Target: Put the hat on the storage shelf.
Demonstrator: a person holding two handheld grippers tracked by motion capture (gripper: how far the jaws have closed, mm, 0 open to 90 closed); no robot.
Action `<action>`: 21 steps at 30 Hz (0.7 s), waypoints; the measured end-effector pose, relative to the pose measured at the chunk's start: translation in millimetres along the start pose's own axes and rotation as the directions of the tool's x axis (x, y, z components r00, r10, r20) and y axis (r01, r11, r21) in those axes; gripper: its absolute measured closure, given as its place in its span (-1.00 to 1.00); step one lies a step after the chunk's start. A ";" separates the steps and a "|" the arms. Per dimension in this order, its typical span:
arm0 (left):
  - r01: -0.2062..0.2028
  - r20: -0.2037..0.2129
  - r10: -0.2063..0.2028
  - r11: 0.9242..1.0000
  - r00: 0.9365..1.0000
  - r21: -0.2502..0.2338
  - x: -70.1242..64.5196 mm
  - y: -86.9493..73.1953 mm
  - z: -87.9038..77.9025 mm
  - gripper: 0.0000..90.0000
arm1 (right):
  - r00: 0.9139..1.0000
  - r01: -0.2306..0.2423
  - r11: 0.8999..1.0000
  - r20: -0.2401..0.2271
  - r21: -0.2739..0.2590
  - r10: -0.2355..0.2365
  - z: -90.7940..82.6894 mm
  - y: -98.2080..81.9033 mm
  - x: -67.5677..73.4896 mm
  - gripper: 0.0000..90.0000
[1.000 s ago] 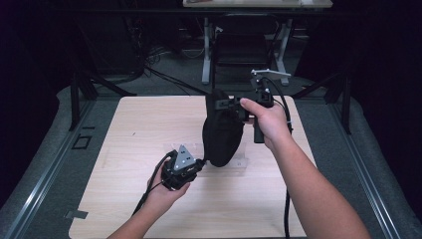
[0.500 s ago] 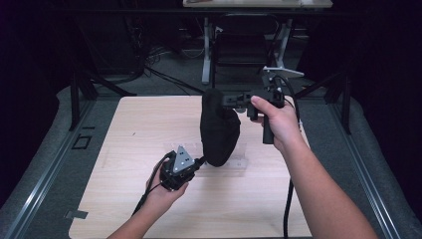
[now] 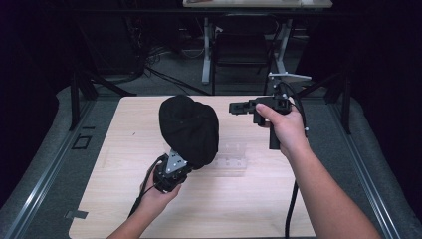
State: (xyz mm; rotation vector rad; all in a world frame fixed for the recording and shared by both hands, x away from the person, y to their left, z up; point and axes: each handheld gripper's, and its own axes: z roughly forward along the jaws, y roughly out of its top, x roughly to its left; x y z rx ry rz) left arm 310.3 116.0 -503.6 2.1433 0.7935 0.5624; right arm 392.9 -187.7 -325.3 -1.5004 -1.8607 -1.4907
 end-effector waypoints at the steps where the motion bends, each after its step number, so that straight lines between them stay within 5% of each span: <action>1: 0.000 0.000 0.000 1.000 1.000 0.000 0.0 0.0 0.0 0.87 | 1.000 0.000 1.000 0.000 0.000 0.000 0.0 0.0 0.0 0.72; 2: -0.024 0.031 0.024 1.000 0.999 0.002 3.7 -2.8 1.8 0.87 | 1.000 0.010 1.000 0.021 0.001 -0.010 -1.6 -3.0 -1.4 0.72; 9: 0.037 0.032 -0.036 0.999 0.999 -0.009 7.5 -15.0 1.8 0.82 | 0.991 0.073 0.997 0.111 -0.002 -0.072 -5.5 -16.4 -5.1 0.67; 13: 0.054 0.026 -0.054 0.999 0.998 -0.007 9.2 -17.1 -0.4 0.59 | 0.977 0.122 0.993 0.174 0.008 -0.121 -6.1 -29.2 -9.3 0.64; 16: 0.079 0.015 -0.079 0.997 0.997 -0.012 10.7 -21.3 -4.6 0.46 | 0.952 0.188 0.982 0.240 0.025 -0.189 -4.7 -44.3 -14.3 0.59; 17: 0.079 0.015 -0.079 0.997 0.997 -0.012 10.7 -21.3 -4.6 0.42 | 0.952 0.188 0.982 0.240 0.025 -0.189 -4.7 -44.3 -14.3 0.59; 18: 0.091 -0.007 -0.091 0.996 0.996 -0.009 10.8 -23.1 -6.4 0.39 | 0.940 0.215 0.976 0.261 0.039 -0.218 -3.3 -52.6 -17.4 0.57; 21: 0.073 -0.003 -0.073 0.997 0.997 -0.036 15.3 -29.5 -13.2 0.27 | 0.922 0.251 0.967 0.292 0.046 -0.254 -0.7 -65.3 -22.2 0.49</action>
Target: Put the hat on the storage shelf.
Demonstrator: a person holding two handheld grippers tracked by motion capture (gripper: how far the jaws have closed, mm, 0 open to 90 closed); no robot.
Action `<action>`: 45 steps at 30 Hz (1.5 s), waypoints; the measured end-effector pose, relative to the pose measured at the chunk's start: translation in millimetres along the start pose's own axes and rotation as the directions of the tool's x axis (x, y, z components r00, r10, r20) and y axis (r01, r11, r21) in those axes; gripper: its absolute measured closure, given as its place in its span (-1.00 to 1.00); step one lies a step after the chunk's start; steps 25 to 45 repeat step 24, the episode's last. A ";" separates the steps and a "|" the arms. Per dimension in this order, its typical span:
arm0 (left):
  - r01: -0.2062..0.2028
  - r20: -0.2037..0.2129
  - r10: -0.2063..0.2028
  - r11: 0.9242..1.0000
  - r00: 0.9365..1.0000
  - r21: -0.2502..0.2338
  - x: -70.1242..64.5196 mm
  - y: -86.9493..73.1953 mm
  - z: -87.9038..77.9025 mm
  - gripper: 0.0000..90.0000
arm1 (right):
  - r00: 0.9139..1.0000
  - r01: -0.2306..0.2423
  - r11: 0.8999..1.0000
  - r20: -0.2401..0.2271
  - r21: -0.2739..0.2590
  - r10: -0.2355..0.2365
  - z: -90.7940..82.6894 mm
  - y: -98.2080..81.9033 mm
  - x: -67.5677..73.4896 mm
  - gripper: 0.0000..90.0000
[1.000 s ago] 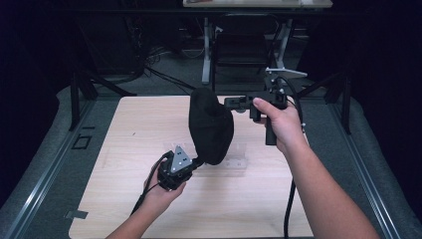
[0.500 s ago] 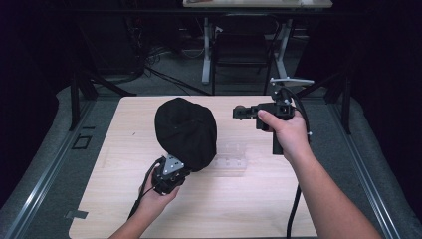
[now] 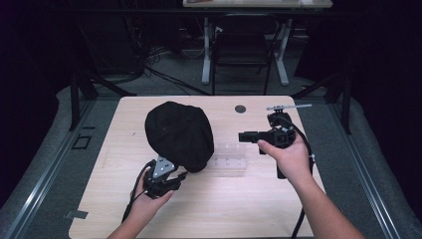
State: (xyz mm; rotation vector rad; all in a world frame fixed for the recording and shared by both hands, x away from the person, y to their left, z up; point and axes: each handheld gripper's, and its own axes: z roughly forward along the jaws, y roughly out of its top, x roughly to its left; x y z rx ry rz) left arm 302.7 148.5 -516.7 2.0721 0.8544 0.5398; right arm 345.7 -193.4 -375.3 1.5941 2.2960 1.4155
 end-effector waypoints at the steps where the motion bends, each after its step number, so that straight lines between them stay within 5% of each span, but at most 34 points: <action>1: 0.037 0.004 -0.037 0.999 0.999 -0.014 -1.5 -1.6 -2.0 0.23 | 1.000 0.012 1.000 0.012 -0.003 -0.012 1.6 -4.4 -0.4 0.48; 8: 0.042 0.007 -0.042 0.999 0.999 -0.024 2.7 -7.2 -20.0 0.05 | 0.994 0.074 0.997 0.078 0.011 -0.074 13.2 -27.5 -3.1 0.35; 9: 0.066 0.010 -0.066 0.998 0.998 -0.020 6.5 -12.2 -26.8 0.02 | 0.984 0.133 0.991 0.119 -0.003 -0.132 15.1 -35.6 -1.1 0.29; 17: 0.129 0.008 -0.129 0.991 0.992 -0.036 23.0 -28.8 -40.2 -0.04 | 0.961 0.212 0.977 0.179 0.014 -0.211 23.1 -62.0 -1.7 0.26; 23: 0.149 0.017 -0.148 0.988 0.989 -0.034 28.0 -34.1 -37.8 -0.04 | 0.975 0.165 0.986 0.153 -0.010 -0.161 26.0 -78.0 -10.6 0.24; 45: 0.149 0.019 -0.148 0.988 0.989 -0.030 27.4 -34.5 -36.4 -0.04 | 0.975 0.165 0.986 0.157 -0.024 -0.159 26.5 -81.9 -12.4 0.22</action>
